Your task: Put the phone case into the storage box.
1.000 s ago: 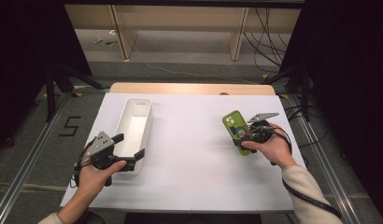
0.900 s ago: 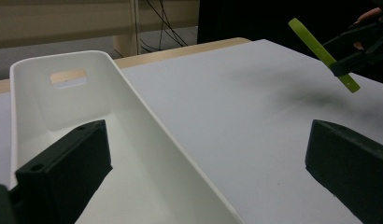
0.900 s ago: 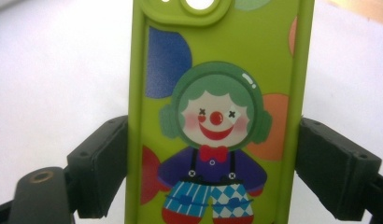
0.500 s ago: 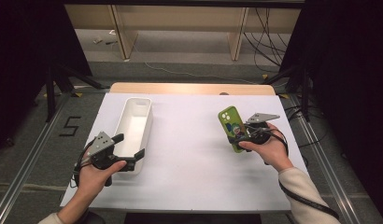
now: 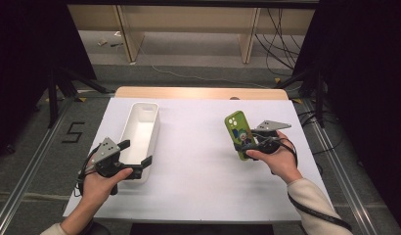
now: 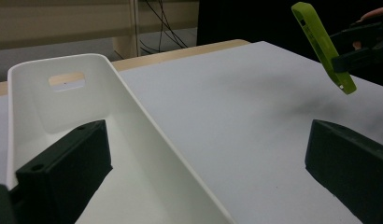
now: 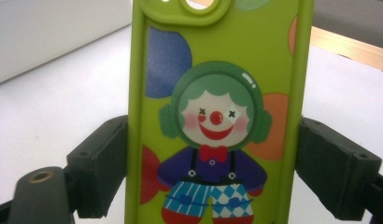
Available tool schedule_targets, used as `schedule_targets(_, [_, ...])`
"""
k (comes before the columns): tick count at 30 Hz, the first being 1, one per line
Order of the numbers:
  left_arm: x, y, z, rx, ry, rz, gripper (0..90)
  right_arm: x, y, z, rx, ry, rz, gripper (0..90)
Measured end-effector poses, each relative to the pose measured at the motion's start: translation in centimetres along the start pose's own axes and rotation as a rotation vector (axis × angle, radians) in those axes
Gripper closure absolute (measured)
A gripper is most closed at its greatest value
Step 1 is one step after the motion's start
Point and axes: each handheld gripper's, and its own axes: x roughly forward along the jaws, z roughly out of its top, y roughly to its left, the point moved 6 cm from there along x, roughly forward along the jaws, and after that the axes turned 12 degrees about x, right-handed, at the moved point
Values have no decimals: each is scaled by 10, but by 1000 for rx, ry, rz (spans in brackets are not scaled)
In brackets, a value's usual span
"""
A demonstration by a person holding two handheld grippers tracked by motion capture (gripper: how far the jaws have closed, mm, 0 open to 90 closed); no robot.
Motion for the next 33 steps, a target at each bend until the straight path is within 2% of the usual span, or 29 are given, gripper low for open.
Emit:
schedule_targets(7, [4, -2, 12, -6, -20, 1, 8, 2, 11, 1, -10, -31, 17, 165])
schedule_targets(13, [14, -12, 26, 11, -29, -26, 18, 3, 22, 3, -15, -50, 38, 165])
schedule_targets(19, [37, -30, 44, 15, -43, -80, 52, 6, 39, 3, -40, -65, 73, 165])
schedule_targets(22, [54, -40, 55, 13, -43, -110, 67, 7, 43, 3, -45, -69, 82, 165])
schedule_targets(23, [54, -40, 55, 13, -43, -110, 70, 7, 43, 3, -45, -69, 82, 165])
schedule_targets(26, [72, -54, 64, 25, -38, -150, 74, 8, 48, 3, -44, -75, 93, 165])
schedule_targets(27, [72, -54, 64, 25, -38, -150, 78, 8, 48, 3, -44, -75, 93, 165])
schedule_targets(32, [98, -69, 73, 11, -25, -187, 110, 9, 51, 2, -44, -81, 99, 165])
schedule_targets(33, [98, -69, 73, 11, -25, -187, 120, 9, 51, 2, -44, -82, 102, 165])
